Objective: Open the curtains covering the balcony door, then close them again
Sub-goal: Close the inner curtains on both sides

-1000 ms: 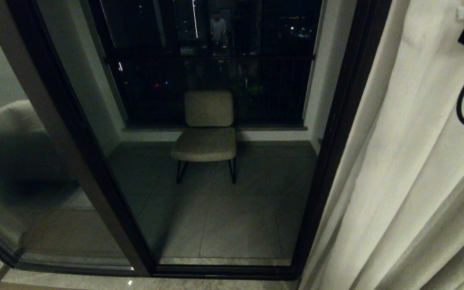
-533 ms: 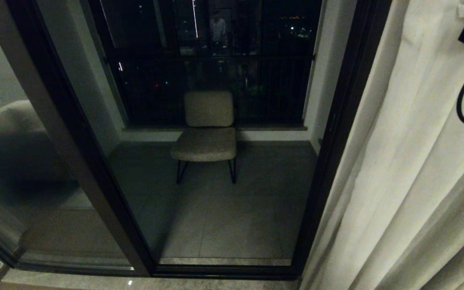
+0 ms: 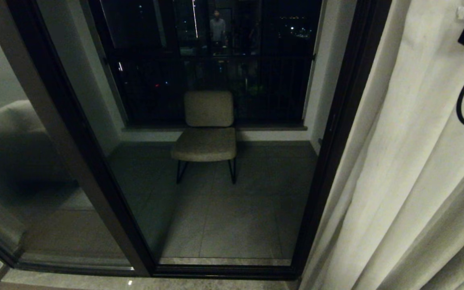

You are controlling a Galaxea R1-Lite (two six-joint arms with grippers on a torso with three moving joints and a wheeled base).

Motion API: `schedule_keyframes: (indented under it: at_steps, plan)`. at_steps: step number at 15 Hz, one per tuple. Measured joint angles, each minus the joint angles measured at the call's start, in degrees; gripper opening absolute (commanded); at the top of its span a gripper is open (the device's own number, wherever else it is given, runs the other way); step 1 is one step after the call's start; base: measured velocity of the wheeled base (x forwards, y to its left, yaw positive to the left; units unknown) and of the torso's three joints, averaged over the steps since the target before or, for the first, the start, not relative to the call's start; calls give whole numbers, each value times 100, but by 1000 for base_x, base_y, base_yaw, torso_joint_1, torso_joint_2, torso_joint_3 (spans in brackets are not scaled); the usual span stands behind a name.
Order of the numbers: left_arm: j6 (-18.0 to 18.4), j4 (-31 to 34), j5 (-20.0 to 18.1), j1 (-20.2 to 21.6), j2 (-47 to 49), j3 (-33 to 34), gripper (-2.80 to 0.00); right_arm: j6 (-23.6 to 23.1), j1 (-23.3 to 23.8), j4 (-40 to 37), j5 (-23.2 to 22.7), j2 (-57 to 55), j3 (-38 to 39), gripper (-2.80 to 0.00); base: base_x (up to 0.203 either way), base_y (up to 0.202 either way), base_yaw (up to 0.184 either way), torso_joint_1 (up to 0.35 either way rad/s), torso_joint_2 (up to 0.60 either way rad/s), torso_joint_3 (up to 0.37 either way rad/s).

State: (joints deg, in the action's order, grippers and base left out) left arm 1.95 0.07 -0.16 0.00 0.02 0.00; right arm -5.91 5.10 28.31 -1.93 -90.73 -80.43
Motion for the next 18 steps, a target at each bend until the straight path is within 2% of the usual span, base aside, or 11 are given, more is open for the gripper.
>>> schedule_keyframes:
  at_steps: [12, 18]
  plan:
    - [-2, 2, 0, 0, 0, 0, -280, -9, 0, 9, 3, -11, 78, -280, 0, 0, 0, 0, 0, 0]
    - [-2, 2, 0, -5, 0, 0, -280, -14, -13, 16, 2, 30, 191, -280, 1, 163, -5, -2, 1, 3]
